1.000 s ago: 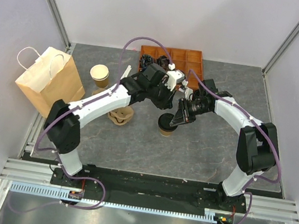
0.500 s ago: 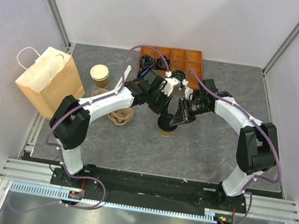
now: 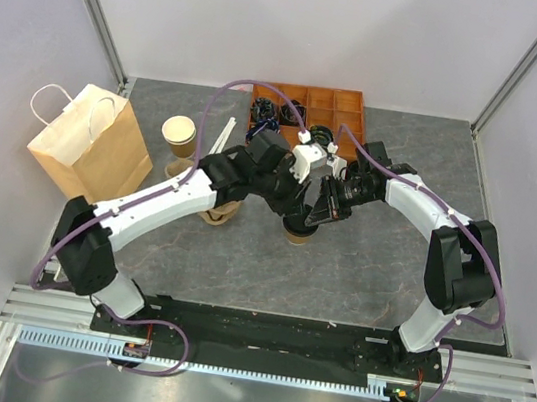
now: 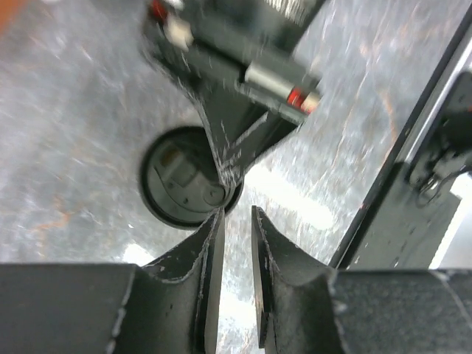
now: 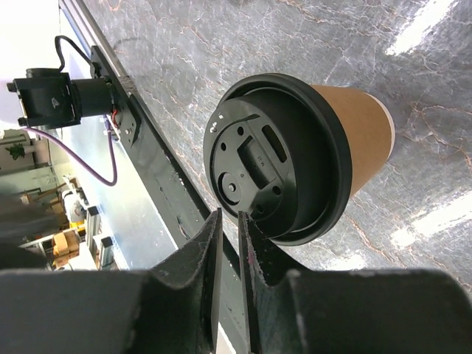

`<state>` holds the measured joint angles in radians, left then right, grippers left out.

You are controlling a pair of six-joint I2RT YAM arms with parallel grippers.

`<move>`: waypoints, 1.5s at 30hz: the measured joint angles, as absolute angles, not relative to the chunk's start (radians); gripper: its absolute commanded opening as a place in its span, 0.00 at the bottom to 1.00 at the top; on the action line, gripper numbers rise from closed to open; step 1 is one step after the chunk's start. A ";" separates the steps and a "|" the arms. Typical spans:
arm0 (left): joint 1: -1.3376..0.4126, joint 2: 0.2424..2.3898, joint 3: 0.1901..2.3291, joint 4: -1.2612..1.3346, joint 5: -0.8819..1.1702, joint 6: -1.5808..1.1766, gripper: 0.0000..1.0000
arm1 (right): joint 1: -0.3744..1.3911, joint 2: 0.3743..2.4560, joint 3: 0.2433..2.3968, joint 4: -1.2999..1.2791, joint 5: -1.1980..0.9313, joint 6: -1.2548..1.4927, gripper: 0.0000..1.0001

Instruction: Pack the takeout coffee

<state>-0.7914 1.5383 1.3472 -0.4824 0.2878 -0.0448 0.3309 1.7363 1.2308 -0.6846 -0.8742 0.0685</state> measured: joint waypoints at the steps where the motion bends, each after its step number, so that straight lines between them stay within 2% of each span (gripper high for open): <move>1: -0.795 1.550 1.332 -0.480 0.287 -0.043 0.27 | 0.331 1.737 1.231 -0.685 -0.873 0.070 0.21; 10: -0.803 1.709 1.183 -0.464 0.245 -0.034 0.25 | 0.331 1.745 1.231 -0.682 -0.876 0.080 0.20; 17: -0.792 1.642 1.174 -0.469 0.279 -0.035 0.25 | 0.330 1.746 1.231 -0.682 -0.880 0.079 0.20; 25: -0.782 1.575 1.358 -0.465 0.316 -0.049 0.25 | 0.330 1.746 1.233 -0.682 -0.882 0.079 0.20; 29: -0.786 1.585 1.378 -0.443 0.313 -0.053 0.24 | 0.330 1.746 1.233 -0.682 -0.882 0.079 0.19; 40: -0.796 1.711 1.163 -0.398 0.266 -0.051 0.23 | 0.330 1.750 1.233 -0.680 -0.881 0.081 0.17; 45: -0.780 1.707 1.169 -0.419 0.269 -0.049 0.24 | 0.332 1.752 1.233 -0.677 -0.883 0.083 0.18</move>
